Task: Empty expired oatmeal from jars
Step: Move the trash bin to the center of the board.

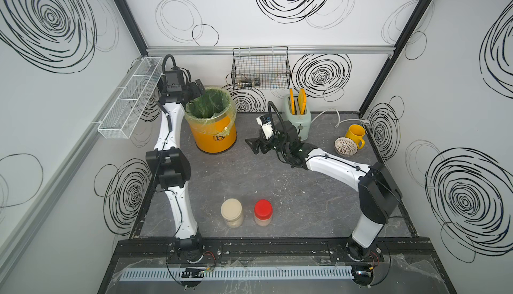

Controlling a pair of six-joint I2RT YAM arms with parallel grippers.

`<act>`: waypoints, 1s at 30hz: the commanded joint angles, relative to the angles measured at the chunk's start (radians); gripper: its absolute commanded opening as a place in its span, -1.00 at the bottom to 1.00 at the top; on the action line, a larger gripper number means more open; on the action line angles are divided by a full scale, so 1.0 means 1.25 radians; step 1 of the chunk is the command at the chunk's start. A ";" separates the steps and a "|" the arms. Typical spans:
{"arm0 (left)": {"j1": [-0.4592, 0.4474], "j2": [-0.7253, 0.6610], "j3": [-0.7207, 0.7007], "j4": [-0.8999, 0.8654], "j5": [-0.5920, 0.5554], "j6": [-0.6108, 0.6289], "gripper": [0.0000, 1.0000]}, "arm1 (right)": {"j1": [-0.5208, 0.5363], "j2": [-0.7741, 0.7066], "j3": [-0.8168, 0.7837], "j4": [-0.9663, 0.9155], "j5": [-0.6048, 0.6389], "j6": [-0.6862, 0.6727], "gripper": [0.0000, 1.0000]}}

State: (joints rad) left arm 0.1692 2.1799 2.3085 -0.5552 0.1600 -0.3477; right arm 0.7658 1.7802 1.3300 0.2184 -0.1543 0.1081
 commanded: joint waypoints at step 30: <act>-0.121 -0.270 -0.190 -0.087 -0.067 0.180 0.93 | -0.062 0.075 0.063 0.086 -0.214 -0.231 0.96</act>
State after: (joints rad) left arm 0.0471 1.9305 2.0338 -0.6529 0.1150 -0.2119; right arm 0.6895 1.9186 1.4208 0.3286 -0.4129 -0.1822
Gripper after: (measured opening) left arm 0.963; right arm 0.980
